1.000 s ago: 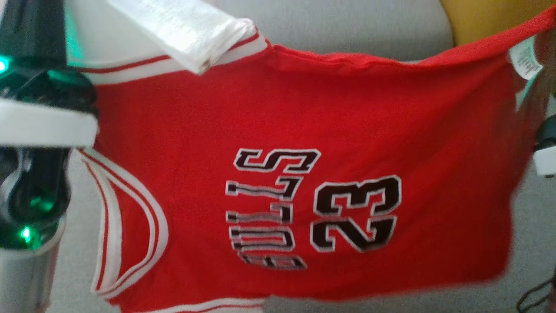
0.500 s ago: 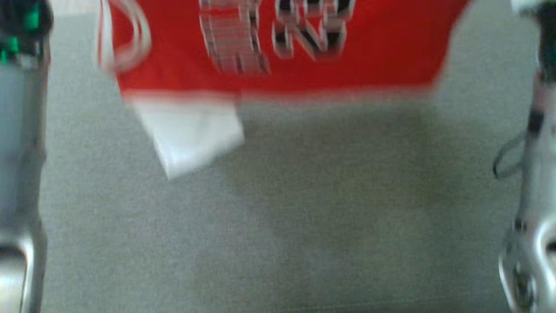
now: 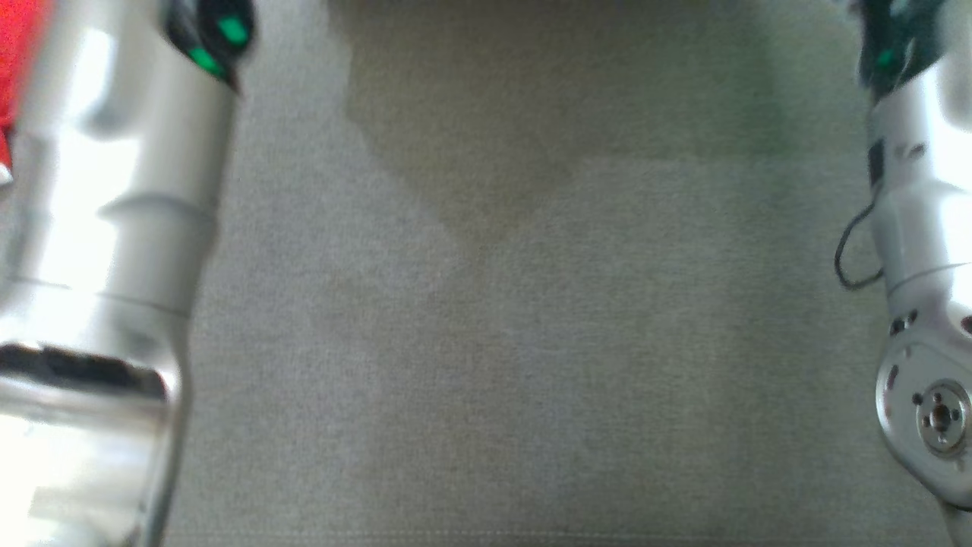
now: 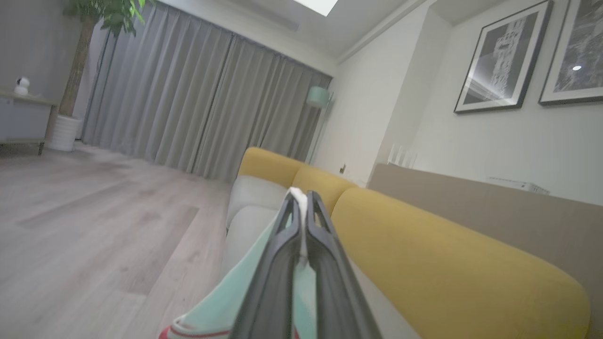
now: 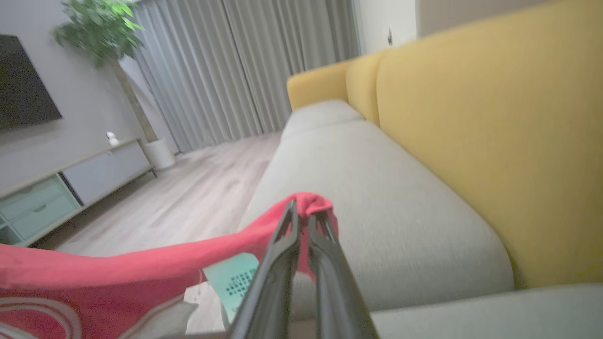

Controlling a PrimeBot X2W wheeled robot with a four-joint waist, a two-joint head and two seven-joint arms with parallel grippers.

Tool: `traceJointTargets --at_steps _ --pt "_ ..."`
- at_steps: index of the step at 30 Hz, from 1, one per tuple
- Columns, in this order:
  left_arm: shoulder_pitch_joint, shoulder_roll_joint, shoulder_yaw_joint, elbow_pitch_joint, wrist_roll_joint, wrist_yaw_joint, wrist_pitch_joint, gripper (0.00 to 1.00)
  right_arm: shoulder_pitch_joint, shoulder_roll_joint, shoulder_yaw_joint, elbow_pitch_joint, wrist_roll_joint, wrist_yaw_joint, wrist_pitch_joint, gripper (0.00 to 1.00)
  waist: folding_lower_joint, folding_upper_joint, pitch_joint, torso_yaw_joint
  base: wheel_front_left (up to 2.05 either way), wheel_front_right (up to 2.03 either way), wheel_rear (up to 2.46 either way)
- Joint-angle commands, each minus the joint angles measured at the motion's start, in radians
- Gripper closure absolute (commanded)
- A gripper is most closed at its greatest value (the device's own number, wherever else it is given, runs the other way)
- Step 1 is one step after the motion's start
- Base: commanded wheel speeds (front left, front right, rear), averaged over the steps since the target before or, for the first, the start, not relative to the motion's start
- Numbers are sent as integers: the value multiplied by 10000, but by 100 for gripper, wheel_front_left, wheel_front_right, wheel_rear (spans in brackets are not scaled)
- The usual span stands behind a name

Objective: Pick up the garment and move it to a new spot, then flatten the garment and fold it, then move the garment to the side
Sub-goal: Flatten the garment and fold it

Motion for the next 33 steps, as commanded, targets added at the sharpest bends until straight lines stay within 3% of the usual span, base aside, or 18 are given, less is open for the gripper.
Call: traceJointTargets --at_steps 1,8,14,18,23,30,33 --pt "-72 219 57 -50 -138 -109 -185 100 -109 177 -87 95 -127 73 -344 100 0 0 433 261 0 0 0" --pt "1294 -92 -379 375 -535 -317 -664 100 316 124 -93 1588 -319 73 -1297 100 0 0 1038 402 0 0 0" --pt "2998 264 -509 -782 -905 -328 -780 100 976 171 266 1493 409 73 -1508 100 0 0 934 185 0 0 0" --pt "4583 534 186 -2204 -676 -329 -787 100 1940 202 662 315 1042 73 -1519 100 0 0 569 -21 0 0 0" --pt "7478 480 1097 -4033 -184 -317 -789 100 3957 217 1112 -1402 2031 73 -1521 100 0 0 -425 -162 0 0 0" --pt "10016 596 1043 -5719 320 -38 -790 100 6266 177 1558 -2796 2810 73 -1522 100 0 0 -1554 -124 0 0 0" --pt "11278 711 992 -6672 400 288 -757 100 7502 173 1631 -3562 3111 73 -1521 100 0 0 -2005 -130 0 0 0"
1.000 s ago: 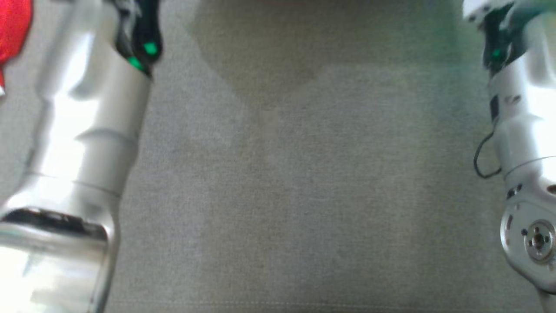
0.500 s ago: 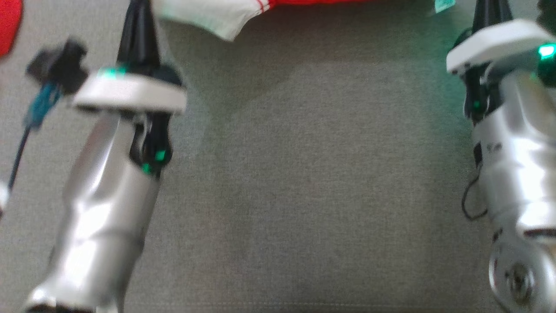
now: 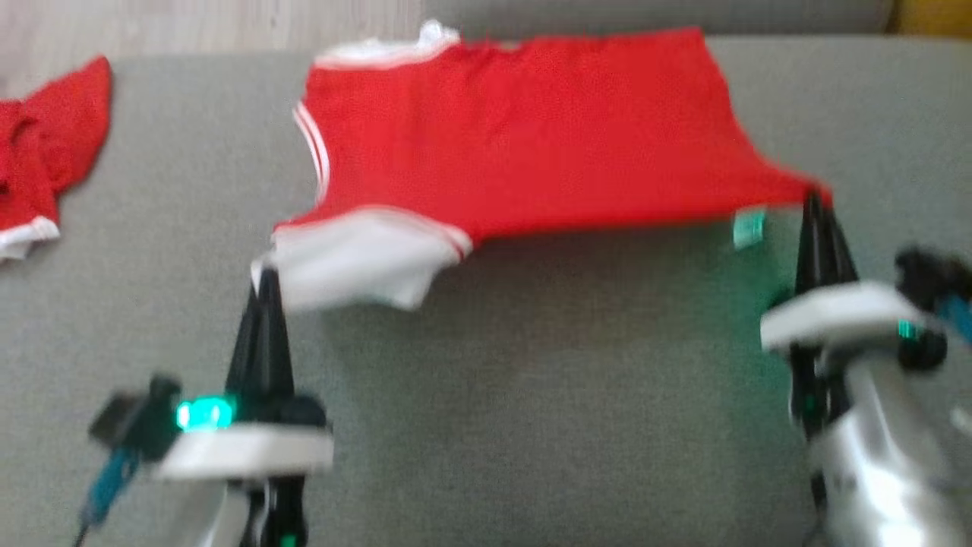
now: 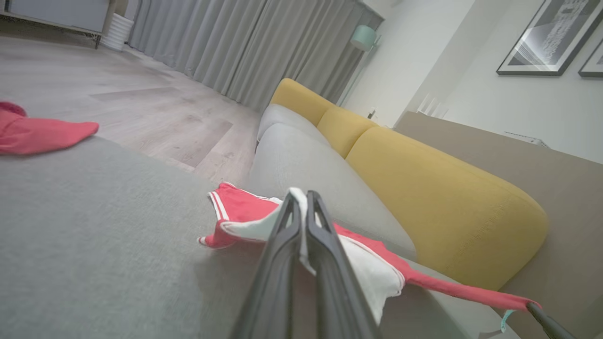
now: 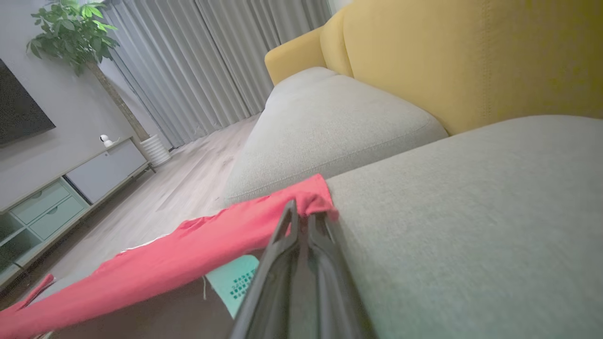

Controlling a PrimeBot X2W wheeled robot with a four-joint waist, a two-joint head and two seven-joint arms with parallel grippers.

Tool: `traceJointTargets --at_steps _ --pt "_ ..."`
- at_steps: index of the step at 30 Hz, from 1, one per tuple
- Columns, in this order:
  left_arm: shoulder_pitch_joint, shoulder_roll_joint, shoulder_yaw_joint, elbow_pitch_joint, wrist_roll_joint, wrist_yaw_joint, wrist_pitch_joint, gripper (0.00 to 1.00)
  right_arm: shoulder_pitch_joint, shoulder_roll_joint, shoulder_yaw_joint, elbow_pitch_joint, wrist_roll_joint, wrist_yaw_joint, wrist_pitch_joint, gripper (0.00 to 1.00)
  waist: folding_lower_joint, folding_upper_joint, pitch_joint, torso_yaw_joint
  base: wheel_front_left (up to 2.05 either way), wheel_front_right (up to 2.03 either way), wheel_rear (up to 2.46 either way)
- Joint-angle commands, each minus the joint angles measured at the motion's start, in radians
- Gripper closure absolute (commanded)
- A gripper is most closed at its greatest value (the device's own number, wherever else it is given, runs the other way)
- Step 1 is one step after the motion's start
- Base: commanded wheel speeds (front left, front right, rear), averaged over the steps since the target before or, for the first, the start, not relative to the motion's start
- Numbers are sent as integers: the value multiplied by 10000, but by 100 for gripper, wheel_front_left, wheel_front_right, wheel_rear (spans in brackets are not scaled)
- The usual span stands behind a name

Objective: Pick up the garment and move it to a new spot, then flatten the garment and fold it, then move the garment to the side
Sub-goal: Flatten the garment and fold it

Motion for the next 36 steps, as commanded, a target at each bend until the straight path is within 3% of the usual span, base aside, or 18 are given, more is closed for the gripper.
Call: traceJointTargets --at_steps 1,7,14,25,36 --pt "-49 261 341 -428 75 78 -29 100 -14 112 210 -410 45 73 -97 100 4 -1 -416 9 0 0 0" --pt "2193 687 188 -2465 354 978 540 100 2966 154 -300 -3099 -98 73 789 100 4 -1 -847 40 0 0 0" --pt "3057 942 -77 -3350 630 1467 1087 100 4808 192 -524 -5261 134 73 2148 100 4 -1 -644 -34 0 0 0" --pt "1531 788 -514 -1651 855 982 1124 100 4083 195 -220 -4545 -110 73 2570 100 4 -1 -174 148 0 0 0" --pt "-2070 632 -806 1504 1267 158 1317 100 1799 196 -585 -3072 -856 73 2985 100 4 -1 485 308 0 0 0"
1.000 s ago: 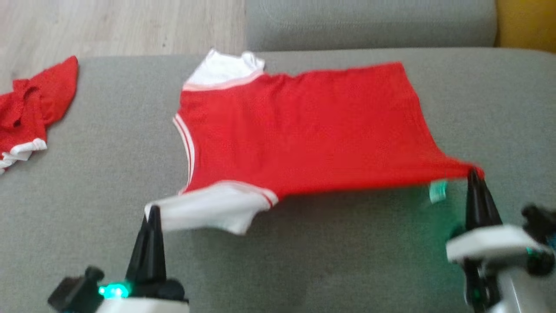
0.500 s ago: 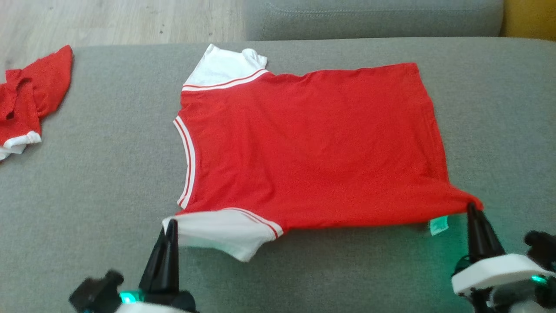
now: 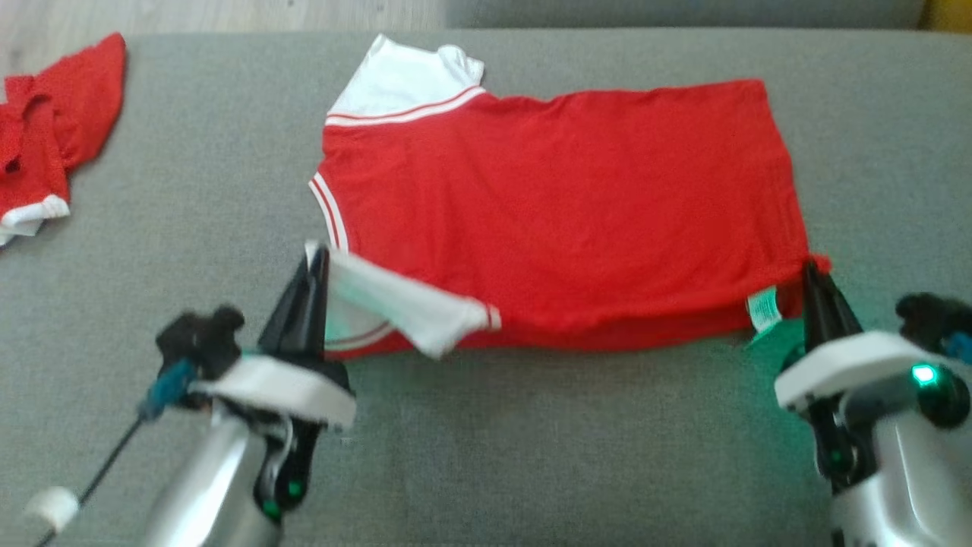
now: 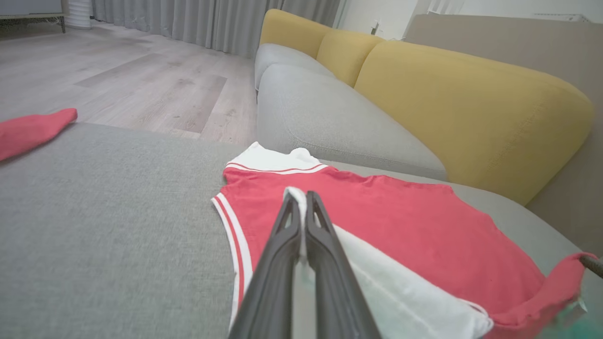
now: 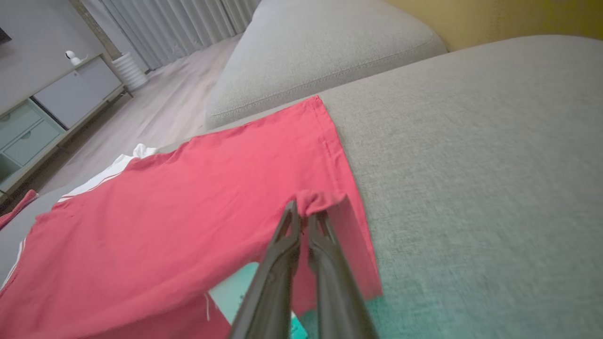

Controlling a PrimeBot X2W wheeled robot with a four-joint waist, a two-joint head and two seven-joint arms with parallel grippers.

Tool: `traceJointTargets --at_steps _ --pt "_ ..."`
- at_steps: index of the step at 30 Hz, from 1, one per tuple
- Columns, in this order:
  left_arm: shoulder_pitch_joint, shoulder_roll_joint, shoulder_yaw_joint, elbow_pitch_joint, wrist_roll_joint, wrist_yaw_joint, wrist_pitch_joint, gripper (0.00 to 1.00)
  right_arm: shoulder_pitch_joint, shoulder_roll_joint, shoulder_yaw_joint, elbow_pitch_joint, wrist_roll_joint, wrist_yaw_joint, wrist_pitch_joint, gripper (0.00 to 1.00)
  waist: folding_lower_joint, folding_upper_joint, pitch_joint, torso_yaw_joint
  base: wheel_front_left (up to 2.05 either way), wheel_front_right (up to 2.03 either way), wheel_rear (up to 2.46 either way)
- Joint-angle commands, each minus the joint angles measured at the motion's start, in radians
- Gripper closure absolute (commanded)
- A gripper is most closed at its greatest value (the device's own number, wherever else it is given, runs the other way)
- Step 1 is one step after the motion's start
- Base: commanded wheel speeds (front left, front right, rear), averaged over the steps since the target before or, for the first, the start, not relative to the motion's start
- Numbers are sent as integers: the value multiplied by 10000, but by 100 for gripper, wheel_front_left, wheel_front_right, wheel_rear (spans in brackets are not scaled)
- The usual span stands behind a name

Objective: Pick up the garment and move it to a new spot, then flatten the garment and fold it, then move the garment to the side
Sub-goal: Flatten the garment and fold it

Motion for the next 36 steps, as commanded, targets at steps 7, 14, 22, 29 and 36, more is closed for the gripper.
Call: traceJointTargets --at_steps 7,14,22,29,36 --pt "-2253 -213 413 2108 173 -286 -721 100 -1912 -69 165 1055 -409 73 -192 100 -2 -1 653 -178 0 0 0" --pt "-3147 -453 453 3487 165 -392 -1102 59 -2803 -68 310 2010 -537 73 -355 0 -2 -1 855 -255 0 0 0" --pt "-3381 -789 783 3914 -141 -631 -1489 0 -3695 -68 842 2807 -87 73 -1036 0 -2 -1 840 -294 0 0 0" --pt "-2210 -684 909 2907 -540 -773 -1494 0 -3200 -68 436 2273 -991 73 -1199 0 -2 -1 529 -209 0 0 0" --pt "-116 -230 1038 1488 -1507 -219 350 0 -1228 -68 -217 166 -2075 73 -152 0 -2 -1 252 -146 0 0 0"
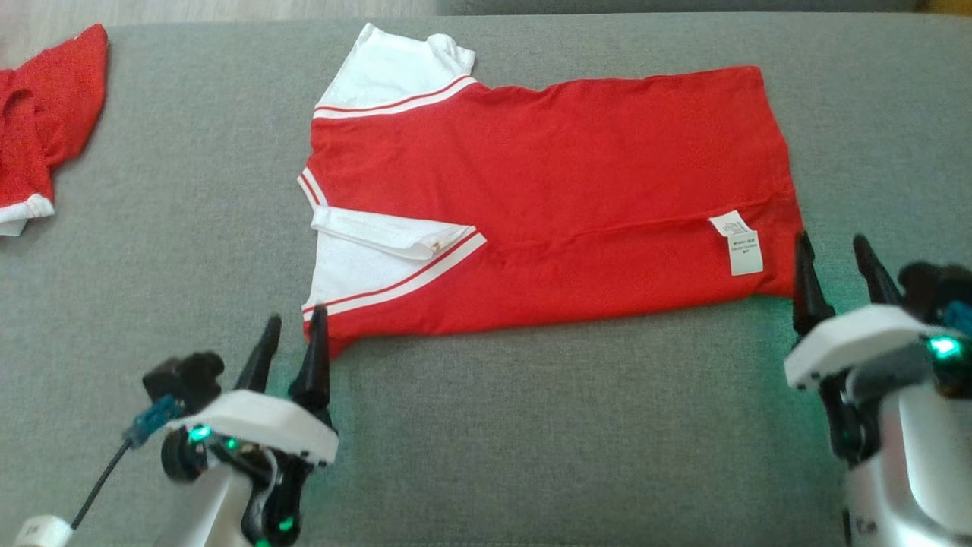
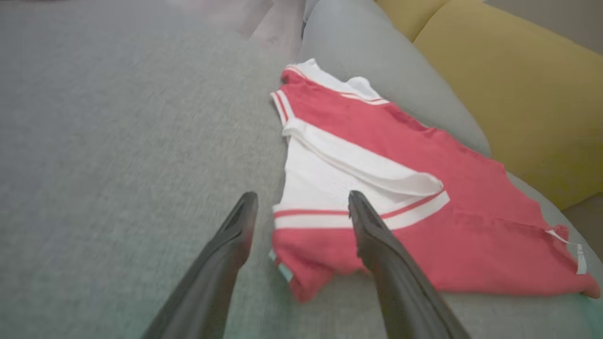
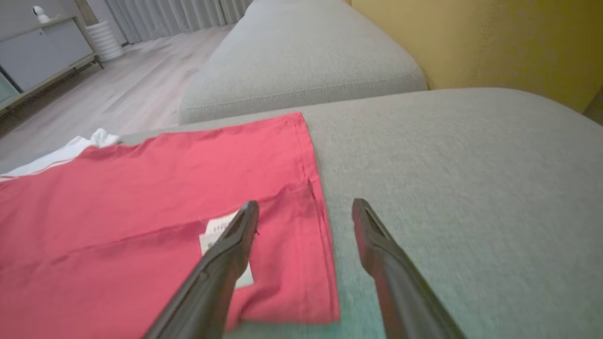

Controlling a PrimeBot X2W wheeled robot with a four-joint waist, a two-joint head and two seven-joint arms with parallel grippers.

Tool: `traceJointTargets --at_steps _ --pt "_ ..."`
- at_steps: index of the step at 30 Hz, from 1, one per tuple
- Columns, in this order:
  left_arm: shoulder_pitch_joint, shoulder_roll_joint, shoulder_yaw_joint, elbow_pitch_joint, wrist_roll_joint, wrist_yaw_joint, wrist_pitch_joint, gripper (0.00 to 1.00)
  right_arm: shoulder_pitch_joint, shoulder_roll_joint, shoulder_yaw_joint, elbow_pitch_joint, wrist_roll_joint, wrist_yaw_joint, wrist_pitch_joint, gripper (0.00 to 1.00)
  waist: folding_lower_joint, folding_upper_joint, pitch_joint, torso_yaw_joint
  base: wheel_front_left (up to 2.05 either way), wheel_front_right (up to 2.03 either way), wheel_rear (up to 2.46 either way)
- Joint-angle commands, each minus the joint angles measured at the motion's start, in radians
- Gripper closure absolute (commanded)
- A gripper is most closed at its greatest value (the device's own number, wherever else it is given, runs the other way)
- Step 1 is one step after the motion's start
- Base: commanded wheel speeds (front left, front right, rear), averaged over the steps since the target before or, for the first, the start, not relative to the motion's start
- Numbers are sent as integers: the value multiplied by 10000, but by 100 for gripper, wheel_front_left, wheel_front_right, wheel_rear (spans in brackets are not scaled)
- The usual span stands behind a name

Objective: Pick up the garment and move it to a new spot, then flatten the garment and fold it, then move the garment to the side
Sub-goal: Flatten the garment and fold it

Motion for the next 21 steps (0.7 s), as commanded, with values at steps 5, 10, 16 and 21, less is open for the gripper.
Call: traceJointTargets --at_steps 5,10,16,21 --pt "590 173 799 -1013 -948 852 1289 0 745 -26 290 -1609 162 73 787 0 2 -1 27 -147 0 0 0" --pt "778 6 1158 -1448 -1591 1087 1626 0 990 -26 416 -2133 337 73 1113 0 2 -1 166 -352 0 0 0" --pt "722 -13 1120 -1771 -1795 1198 2014 0 908 -26 641 -2048 423 73 1299 0 2 -1 322 -496 0 0 0" --pt "693 0 1057 -1629 -1763 1393 2175 13 537 -26 847 -1388 367 73 1451 0 2 -1 424 -556 0 0 0"
